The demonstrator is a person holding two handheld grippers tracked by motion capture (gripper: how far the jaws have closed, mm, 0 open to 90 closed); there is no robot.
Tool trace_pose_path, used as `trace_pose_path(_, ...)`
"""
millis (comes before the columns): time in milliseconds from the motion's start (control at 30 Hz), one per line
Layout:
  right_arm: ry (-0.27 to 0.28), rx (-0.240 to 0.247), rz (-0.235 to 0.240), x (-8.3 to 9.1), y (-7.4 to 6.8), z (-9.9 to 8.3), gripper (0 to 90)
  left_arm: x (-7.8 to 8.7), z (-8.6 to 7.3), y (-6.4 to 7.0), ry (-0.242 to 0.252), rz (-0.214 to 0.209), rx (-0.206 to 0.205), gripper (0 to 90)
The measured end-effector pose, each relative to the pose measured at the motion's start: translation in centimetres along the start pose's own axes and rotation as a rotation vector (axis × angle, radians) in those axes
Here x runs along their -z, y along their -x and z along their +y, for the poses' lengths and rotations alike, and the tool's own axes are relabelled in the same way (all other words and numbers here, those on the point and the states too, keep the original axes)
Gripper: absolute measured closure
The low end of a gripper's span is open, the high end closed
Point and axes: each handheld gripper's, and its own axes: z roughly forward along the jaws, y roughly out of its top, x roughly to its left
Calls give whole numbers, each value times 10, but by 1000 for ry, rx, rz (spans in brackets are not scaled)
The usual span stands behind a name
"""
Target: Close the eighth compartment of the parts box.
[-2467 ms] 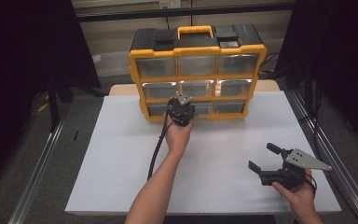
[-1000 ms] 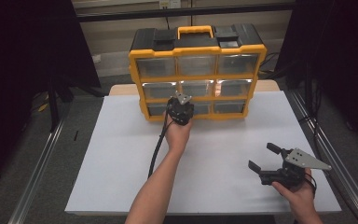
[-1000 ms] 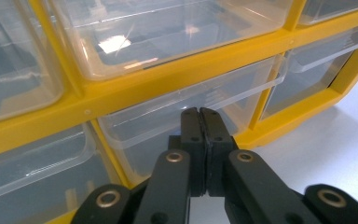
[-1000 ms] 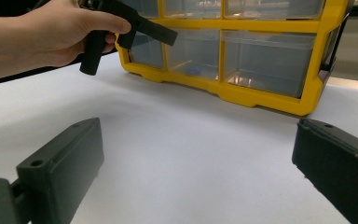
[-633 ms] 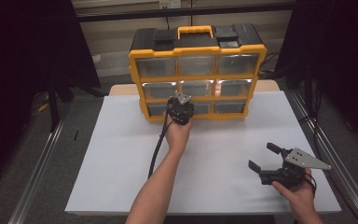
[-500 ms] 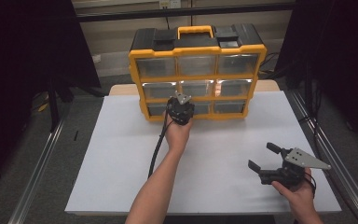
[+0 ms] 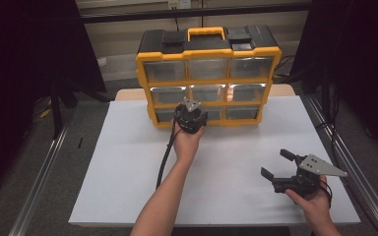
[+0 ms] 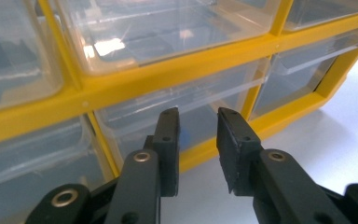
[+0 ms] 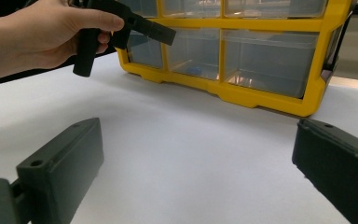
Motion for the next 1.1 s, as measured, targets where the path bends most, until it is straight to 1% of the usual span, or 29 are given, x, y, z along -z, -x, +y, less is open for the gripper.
trace_pose_path(33, -2, 3, 2, 0, 0, 0, 16, 1, -1, 0, -2, 5, 3, 680)
trace_pose_path(67, -1, 3, 5, -1, 0, 0, 16, 1, -3, -1, 7, -9, 11, 676)
trace_pose_path(100, -2, 3, 5, -1, 0, 0, 16, 3, -3, -1, -8, 6, 5, 660)
trace_pose_path(133, -1, 3, 2, -1, 0, 0, 16, 3, -4, -1, 7, -10, 10, 648)
trace_pose_path(167, -2, 2, 2, -1, 0, 0, 16, 4, -5, -1, 8, -13, 14, 647)
trace_pose_path(233, -1, -1, 3, -1, 0, 0, 16, 7, -6, -1, 11, -6, 9, 625)
trace_pose_path(267, 0, 2, 3, -1, 0, 0, 16, 8, -6, -1, 17, -17, 9, 619)
trace_pose_path(300, 0, 3, 2, -1, 0, 0, 16, 9, -7, -1, 22, -14, 15, 608)
trace_pose_path(367, -1, 3, 4, -1, 0, 0, 16, 10, -7, -1, 27, -14, 20, 575)
trace_pose_path(433, -1, 3, 0, 0, 0, 0, 16, 12, -7, -1, 23, -18, 14, 556)
trace_pose_path(467, -1, 4, 1, 0, 0, 0, 16, 13, -8, 0, 26, -16, 22, 530)
trace_pose_path(500, -1, 4, 3, -1, 0, 0, 16, 15, -8, 0, 15, -11, 20, 500)
trace_pose_path(533, -3, 4, 5, -1, 0, 0, 16, 15, -8, -1, 25, -33, 29, 480)
trace_pose_path(567, -1, 4, 4, -1, -1, 0, 16, 17, -8, 0, 20, -33, 24, 460)
trace_pose_path(600, 0, 5, 3, -1, -1, 0, 16, 19, -8, 1, 26, -26, 24, 446)
trace_pose_path(633, 2, 7, 3, -1, -1, 0, 16, 20, -9, 1, 34, -41, 27, 427)
trace_pose_path(700, -7, 11, 4, 0, -2, 0, 16, 22, -9, 2, 41, -58, 25, 400)
trace_pose_path(767, -6, 17, 6, 1, -3, 0, 16, 25, -10, 5, 59, -65, 43, 366)
trace_pose_path(800, -3, 15, 6, 2, -3, 0, 16, 27, -10, 3, 42, -64, 24, 350)
trace_pose_path(833, -3, 13, 10, 3, -4, 0, 16, 28, -11, 4, 56, -73, 41, 338)
trace_pose_path(900, -4, 17, 6, 4, -4, 0, 16, 30, -11, 4, 52, -75, 44, 306)
trace_pose_path(933, -2, 16, 3, 5, -4, 0, 16, 30, -12, 4, 53, -95, 47, 290)
trace_pose_path(967, -1, 15, 2, 5, -4, 0, 16, 33, -12, 3, 42, -90, 32, 283)
trace_pose_path(1033, -4, 14, 1, 5, -4, 0, 16, 35, -14, 3, 53, -95, 39, 250)
trace_pose_path(1067, -7, 13, 1, 5, -4, 0, 16, 36, -15, 3, 64, -112, 40, 239)
trace_pose_path(1100, -9, 15, 3, 5, -4, -1, 16, 38, -16, 2, 63, -114, 40, 224)
